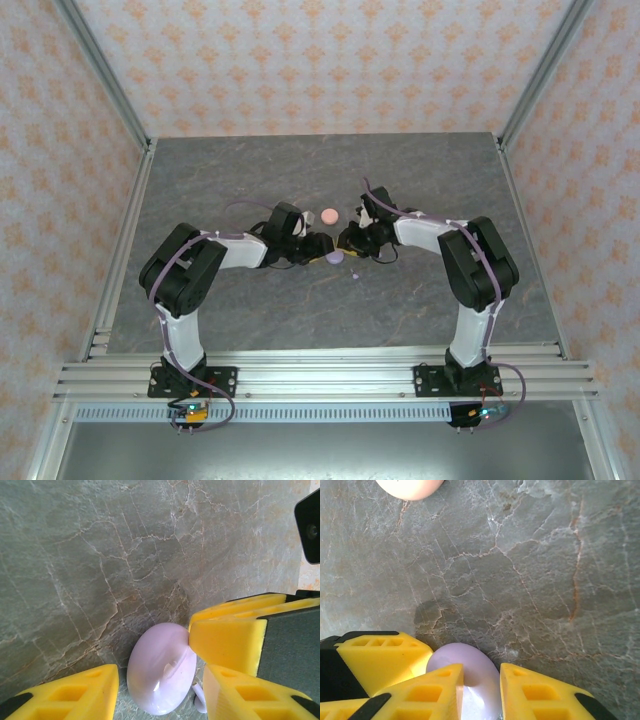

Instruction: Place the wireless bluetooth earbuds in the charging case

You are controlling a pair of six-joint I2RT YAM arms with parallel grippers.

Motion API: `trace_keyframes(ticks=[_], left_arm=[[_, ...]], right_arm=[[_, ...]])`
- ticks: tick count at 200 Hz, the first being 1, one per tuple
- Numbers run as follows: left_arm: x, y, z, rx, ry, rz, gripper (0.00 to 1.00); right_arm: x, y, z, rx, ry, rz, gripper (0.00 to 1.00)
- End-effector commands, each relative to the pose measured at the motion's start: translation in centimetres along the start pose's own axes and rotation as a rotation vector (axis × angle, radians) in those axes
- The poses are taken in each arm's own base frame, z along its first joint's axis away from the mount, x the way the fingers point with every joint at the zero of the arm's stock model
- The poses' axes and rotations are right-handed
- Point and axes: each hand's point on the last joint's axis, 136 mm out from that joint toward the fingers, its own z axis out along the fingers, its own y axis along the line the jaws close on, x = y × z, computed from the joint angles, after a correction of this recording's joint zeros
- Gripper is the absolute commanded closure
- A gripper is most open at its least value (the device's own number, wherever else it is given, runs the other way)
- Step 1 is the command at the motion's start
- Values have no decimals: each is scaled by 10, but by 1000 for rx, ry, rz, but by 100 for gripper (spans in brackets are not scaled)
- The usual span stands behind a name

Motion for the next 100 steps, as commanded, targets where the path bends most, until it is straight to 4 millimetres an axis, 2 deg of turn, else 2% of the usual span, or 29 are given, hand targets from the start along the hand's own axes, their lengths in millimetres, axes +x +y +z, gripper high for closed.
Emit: trace_keyframes(ticks=[1,55,100], left_arm=[[7,8,-3,-47,-8,-3,52],[7,9,-16,-85,-30,29,48],[8,11,-10,-70,-24,15,48]], right_arm=[[2,-2,-10,20,-22,8,73],[4,4,-17,1,-21,-16,69],[5,3,-15,0,-17,-11,72]])
